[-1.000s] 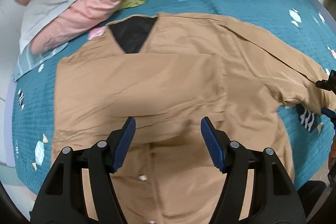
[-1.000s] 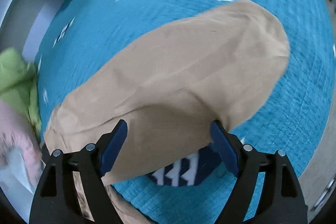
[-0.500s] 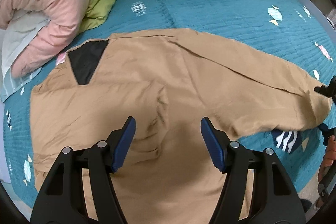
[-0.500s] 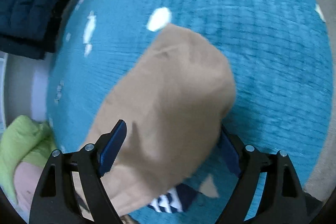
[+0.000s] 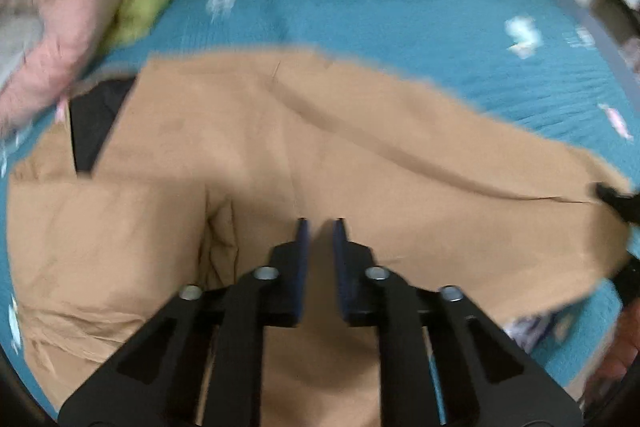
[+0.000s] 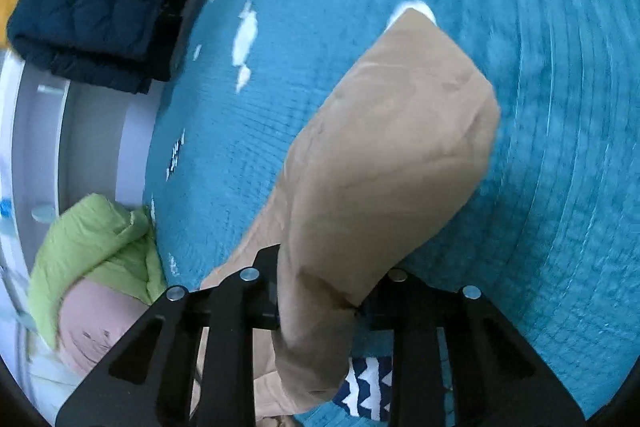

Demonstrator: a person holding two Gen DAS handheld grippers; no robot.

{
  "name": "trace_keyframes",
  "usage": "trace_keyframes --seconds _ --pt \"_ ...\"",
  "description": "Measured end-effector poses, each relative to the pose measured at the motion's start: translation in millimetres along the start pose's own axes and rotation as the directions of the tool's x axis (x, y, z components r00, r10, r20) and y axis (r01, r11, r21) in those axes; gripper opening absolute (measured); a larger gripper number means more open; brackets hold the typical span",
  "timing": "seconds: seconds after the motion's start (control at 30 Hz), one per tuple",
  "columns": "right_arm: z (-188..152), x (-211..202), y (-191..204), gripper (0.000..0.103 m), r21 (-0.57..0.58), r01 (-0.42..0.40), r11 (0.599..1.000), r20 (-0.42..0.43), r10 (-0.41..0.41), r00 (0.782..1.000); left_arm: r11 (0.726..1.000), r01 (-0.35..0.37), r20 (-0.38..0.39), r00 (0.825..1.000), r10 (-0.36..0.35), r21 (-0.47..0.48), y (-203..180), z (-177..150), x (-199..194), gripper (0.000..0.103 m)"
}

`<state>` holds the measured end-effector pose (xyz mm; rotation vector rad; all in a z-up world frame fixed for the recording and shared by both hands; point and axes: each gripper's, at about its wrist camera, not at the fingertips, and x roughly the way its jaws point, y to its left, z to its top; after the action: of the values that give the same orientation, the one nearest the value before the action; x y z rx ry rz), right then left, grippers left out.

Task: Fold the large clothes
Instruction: 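Grasp the other sleeve cuff with the right gripper while the left gripper pins the body, then lift the sleeve with the right gripper, fold it across the body, release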

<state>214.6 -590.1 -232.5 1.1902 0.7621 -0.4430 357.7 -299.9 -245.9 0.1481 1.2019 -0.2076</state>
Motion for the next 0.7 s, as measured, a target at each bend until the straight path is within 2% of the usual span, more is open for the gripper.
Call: trace_keyframes --seconds 0.03,0.13,0.23,0.4,0.63,0.7 --pt "-0.2 -0.6 1.5 0.025 -0.007 0.004 1.000 0.003 -0.003 1.000 0.999 0.018 -0.024 1.000 -0.019 -0.032 5.6 -0.9 12.0 0.007" --pt "-4.3 2.4 2.0 0.025 -0.007 0.012 1.000 0.009 -0.012 1.000 0.999 0.017 0.010 1.000 -0.017 -0.034 9.0 -2.9 17.4 0.006" --pt "-9.5 -0.4 19.2 0.025 -0.069 0.114 0.991 0.083 -0.108 0.991 0.999 -0.031 0.014 0.999 0.030 0.024 -0.1 -2.8 18.1 0.006" --pt "-31.1 -13.1 49.7 0.025 -0.192 0.163 0.968 0.201 -0.124 0.972 0.998 -0.046 0.021 0.999 0.045 0.032 1.1 0.2 23.3 0.006" --pt "-66.4 -40.8 94.9 0.024 -0.388 0.129 0.912 0.251 -0.031 0.968 0.998 -0.037 0.050 0.998 0.035 0.040 6.8 -3.0 27.2 0.005" --pt "-78.5 -57.5 102.2 0.024 -0.416 0.075 0.906 0.230 0.025 0.973 0.999 -0.021 0.065 0.998 0.019 0.032 9.3 -4.0 27.3 0.005"
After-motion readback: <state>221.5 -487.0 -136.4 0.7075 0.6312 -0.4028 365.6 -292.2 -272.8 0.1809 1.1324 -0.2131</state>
